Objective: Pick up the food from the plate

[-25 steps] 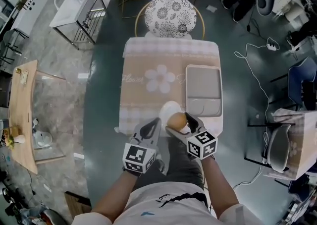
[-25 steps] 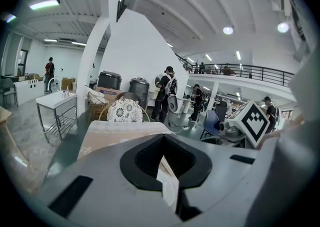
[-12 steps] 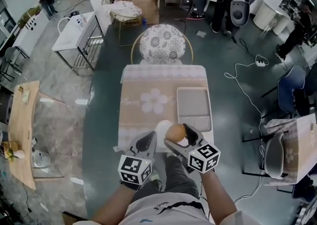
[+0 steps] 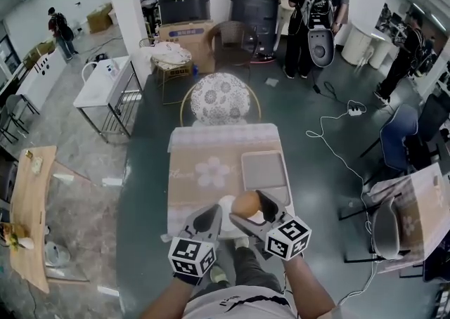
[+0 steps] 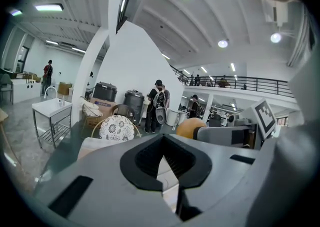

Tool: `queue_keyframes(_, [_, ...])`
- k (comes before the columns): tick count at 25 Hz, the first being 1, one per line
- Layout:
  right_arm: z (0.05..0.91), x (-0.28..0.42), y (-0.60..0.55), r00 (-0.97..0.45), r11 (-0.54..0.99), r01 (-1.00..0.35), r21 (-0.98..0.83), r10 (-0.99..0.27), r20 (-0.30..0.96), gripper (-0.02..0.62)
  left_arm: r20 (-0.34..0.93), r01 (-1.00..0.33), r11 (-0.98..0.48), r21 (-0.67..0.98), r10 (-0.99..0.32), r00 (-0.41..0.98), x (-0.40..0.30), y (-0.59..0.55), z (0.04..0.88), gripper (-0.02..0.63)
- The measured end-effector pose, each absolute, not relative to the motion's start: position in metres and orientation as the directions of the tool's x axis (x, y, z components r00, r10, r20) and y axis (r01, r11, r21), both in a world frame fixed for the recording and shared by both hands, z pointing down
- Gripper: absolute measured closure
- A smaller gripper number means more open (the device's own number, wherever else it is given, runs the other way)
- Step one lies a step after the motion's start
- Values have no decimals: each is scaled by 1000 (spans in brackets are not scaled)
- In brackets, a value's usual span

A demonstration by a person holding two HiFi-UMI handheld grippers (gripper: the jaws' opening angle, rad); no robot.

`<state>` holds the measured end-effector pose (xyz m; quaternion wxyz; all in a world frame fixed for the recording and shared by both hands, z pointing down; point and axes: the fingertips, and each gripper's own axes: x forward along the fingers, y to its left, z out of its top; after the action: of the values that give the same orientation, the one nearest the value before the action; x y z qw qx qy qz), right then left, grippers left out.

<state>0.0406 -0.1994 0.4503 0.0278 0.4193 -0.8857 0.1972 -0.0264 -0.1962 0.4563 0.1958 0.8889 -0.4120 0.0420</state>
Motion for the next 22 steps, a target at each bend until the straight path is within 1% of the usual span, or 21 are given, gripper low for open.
queue_keyframes(8, [417,35,-184,-637,585,-764,-271,-751,174,173,185,-735,-610,295,-718,671,-23,-184,426,600])
queue_keyframes(22, [409,24,-168,-641,598,-763,-244,-749,168,173,155,-739,-615,274,-730,665,-30,-170,412,600])
